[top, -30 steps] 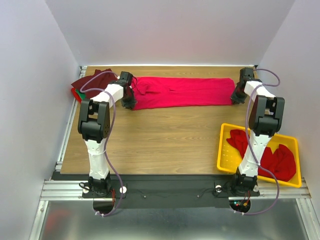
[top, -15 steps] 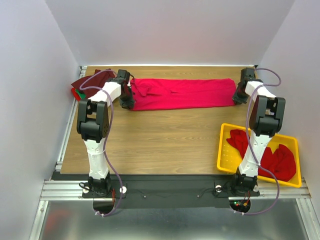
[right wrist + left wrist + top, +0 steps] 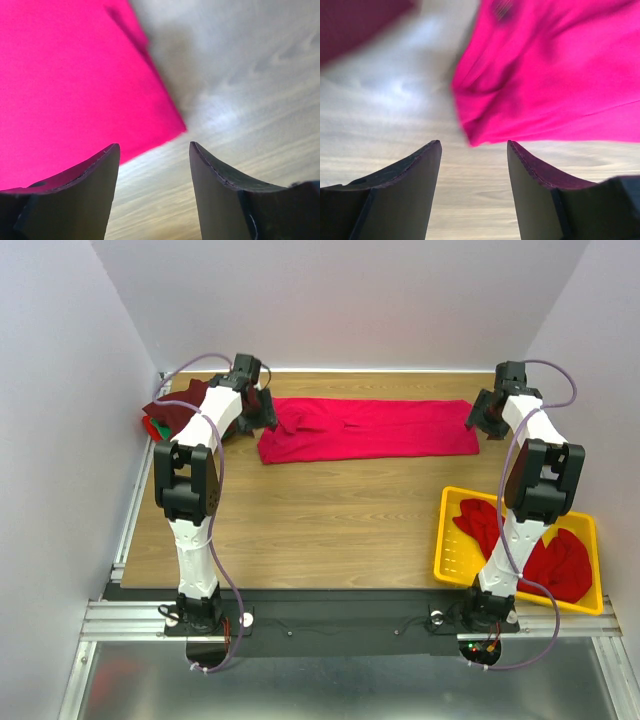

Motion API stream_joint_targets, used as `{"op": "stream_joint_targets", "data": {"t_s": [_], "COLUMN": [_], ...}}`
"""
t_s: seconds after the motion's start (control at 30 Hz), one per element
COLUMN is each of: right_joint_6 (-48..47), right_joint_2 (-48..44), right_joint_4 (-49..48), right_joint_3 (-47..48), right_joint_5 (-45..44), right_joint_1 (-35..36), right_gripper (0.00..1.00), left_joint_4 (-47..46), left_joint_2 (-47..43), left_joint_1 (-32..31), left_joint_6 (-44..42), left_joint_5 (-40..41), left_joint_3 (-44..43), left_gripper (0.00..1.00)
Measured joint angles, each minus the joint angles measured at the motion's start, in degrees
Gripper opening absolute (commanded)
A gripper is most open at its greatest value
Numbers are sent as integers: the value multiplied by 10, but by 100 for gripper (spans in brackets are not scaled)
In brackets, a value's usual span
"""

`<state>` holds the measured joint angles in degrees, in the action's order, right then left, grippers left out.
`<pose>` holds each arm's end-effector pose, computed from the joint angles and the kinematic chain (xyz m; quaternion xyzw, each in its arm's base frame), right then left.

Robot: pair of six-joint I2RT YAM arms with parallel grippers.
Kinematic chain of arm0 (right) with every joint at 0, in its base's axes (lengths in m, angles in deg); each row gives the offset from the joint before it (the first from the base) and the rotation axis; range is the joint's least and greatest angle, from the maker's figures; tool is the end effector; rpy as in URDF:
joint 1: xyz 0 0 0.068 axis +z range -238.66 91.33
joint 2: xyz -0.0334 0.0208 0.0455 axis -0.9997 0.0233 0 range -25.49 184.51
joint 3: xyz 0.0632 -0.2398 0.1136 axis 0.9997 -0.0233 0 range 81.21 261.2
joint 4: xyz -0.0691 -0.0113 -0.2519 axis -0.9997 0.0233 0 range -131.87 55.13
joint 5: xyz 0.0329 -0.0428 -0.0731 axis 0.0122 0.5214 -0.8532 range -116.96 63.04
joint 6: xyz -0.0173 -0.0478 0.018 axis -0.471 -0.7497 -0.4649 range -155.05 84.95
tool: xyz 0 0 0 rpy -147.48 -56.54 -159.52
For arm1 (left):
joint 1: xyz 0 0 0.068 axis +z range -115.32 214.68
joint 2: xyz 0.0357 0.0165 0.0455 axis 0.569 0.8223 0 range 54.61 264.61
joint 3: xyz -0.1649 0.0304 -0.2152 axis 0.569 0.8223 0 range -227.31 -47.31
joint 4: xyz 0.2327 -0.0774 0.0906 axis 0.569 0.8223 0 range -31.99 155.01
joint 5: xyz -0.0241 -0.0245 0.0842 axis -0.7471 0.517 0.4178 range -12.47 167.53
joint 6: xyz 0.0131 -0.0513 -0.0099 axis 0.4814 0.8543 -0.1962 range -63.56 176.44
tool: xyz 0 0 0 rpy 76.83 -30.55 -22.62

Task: Fold and stack the t-shirts
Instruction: Fold the tshirt

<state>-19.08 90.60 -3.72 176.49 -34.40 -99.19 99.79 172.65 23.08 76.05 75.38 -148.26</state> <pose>0.4345 -0.0853 0.2260 0.2372 0.9319 -0.0498 0.2697 0.4431 -0.0924 0.2380 -0.0622 0.9612 -0.0895 0.2535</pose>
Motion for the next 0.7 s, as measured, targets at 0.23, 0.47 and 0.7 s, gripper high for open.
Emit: {"op": "stream_joint_targets", "data": {"t_s": [0.23, 0.47, 0.7], "right_joint_6": [1, 4, 7], "right_joint_2": [-5, 11, 23], "right_joint_4": [-1, 0, 1], "right_joint_3": [37, 56, 55], "right_joint_5": [56, 100, 118], "right_joint_1": [1, 13, 25], "right_gripper": [64, 63, 63], "left_joint_4": [-27, -24, -11], "left_joint_2": [47, 148, 177], "left_joint_1": [-54, -73, -79], "left_joint_6": [30, 33, 28], "left_joint_5": [0, -3, 34], "left_joint_3": [-183, -241, -222], "left_gripper": [66, 66, 67]}}
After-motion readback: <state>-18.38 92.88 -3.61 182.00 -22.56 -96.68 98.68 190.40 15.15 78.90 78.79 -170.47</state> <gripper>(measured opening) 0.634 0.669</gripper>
